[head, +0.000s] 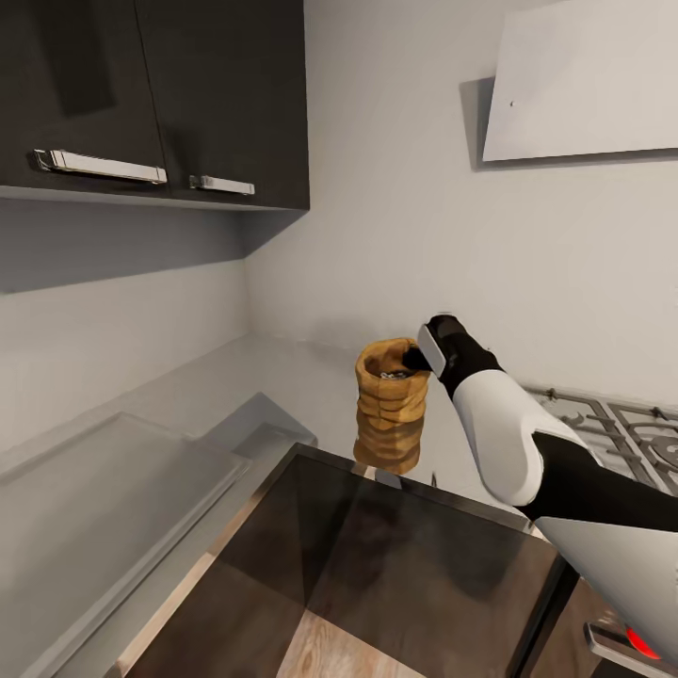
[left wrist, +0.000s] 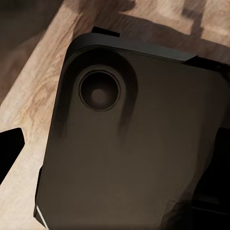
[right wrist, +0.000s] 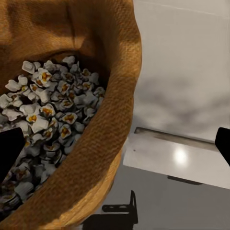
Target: In the kitchen, take the popcorn bag from the countertop, put it into the microwave, and heat it until the popcorn is cooked so the cooked popcorn ends up inside the bag.
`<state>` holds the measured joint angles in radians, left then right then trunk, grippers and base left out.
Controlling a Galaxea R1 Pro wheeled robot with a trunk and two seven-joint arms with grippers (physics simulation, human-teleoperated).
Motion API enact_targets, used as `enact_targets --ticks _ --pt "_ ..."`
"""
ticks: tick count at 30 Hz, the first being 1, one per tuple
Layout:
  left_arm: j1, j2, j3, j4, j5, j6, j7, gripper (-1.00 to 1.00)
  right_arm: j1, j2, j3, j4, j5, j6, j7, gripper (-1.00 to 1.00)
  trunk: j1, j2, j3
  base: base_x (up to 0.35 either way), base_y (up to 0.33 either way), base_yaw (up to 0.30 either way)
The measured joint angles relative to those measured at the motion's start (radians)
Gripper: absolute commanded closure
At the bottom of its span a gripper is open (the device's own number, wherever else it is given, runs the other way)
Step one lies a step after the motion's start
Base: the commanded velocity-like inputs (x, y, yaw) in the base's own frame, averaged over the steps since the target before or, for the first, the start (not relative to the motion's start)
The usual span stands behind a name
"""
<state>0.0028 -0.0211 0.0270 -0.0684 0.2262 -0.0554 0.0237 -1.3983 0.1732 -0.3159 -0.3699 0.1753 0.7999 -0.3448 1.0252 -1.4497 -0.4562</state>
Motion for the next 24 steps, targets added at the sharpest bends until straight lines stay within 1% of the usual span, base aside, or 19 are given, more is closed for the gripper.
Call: enact_targets --ticks 3,6,8,21,24 --pt "0.0 0.0 0.0 0.0 0.0 0.0 0.0 -1.0 0.008 0.0 0.0 0.0 0.002 -0.02 -0.001 -1.0 0.0 0.0 0.0 0.0 0.0 0.0" --pt "0.0 0.0 0.0 0.0 0.0 0.0 0.0 -1.0 0.039 0.0 0.0 0.0 0.002 -0.058 -0.004 -1.0 0.0 0.0 0.0 0.0 0.0 0.0" --pt "0.0 0.0 0.0 0.0 0.0 0.0 0.0 -1.0 0.049 0.0 0.0 -0.001 0.003 -0.068 -0.004 -1.0 0.0 0.0 0.0 0.0 0.0 0.0" --pt "0.0 0.0 0.0 0.0 0.0 0.0 0.0 -1.0 0.052 0.0 0.0 0.0 -0.001 -0.072 0.001 -1.0 0.0 0.0 0.0 0.0 0.0 0.0" --pt "0.0 0.0 0.0 -0.001 0.0 0.0 0.0 -1.0 0.052 0.0 0.0 0.016 0.0 -0.073 0.001 -1.0 0.0 0.0 0.0 0.0 0.0 0.0"
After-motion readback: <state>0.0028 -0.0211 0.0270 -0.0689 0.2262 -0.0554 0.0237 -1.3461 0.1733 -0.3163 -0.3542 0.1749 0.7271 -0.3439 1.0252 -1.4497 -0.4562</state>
